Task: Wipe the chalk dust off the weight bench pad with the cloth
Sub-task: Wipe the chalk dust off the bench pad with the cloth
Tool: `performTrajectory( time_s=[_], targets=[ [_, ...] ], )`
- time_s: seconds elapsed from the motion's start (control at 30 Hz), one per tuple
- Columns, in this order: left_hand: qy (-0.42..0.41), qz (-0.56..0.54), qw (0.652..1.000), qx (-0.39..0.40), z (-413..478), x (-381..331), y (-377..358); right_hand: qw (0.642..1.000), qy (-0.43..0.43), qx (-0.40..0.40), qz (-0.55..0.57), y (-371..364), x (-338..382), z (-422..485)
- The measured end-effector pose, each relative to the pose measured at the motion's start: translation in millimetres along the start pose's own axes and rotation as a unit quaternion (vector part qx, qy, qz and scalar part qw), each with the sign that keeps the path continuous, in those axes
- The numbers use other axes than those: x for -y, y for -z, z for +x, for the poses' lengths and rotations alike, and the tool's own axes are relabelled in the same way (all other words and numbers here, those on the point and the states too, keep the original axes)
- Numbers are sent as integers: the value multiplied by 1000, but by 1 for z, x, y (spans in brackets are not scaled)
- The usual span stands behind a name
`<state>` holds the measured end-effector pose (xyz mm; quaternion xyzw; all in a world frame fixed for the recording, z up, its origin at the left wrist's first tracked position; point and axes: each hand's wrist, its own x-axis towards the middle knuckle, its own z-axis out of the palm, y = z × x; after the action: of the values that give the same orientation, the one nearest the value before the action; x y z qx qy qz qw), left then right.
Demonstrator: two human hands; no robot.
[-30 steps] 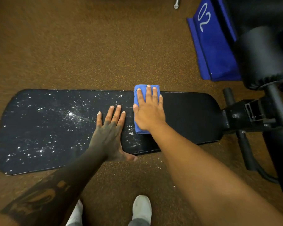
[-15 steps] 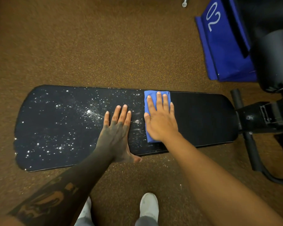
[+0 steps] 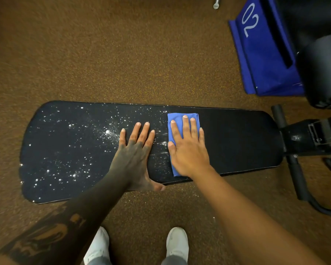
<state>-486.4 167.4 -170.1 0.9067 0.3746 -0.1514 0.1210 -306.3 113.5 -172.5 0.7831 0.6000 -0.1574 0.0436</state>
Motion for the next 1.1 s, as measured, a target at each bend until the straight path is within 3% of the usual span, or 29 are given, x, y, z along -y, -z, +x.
performTrajectory(
  time_s=[0.27,0.57,0.9,1.1],
  targets=[
    [1,8,1000,-1,1,1,0,1000,-22,-9,4,11,12,62],
    [12,6,1000,-2,-3,13,-1,1000,16,-2,2,-8,14,-21],
    [13,0,1000,0,-9,30,1,999,-33,-14,11,11,35,70],
    [11,9,1000,2,-11,35,0,999,-13,-31,10,-1,45,21]
  ],
)
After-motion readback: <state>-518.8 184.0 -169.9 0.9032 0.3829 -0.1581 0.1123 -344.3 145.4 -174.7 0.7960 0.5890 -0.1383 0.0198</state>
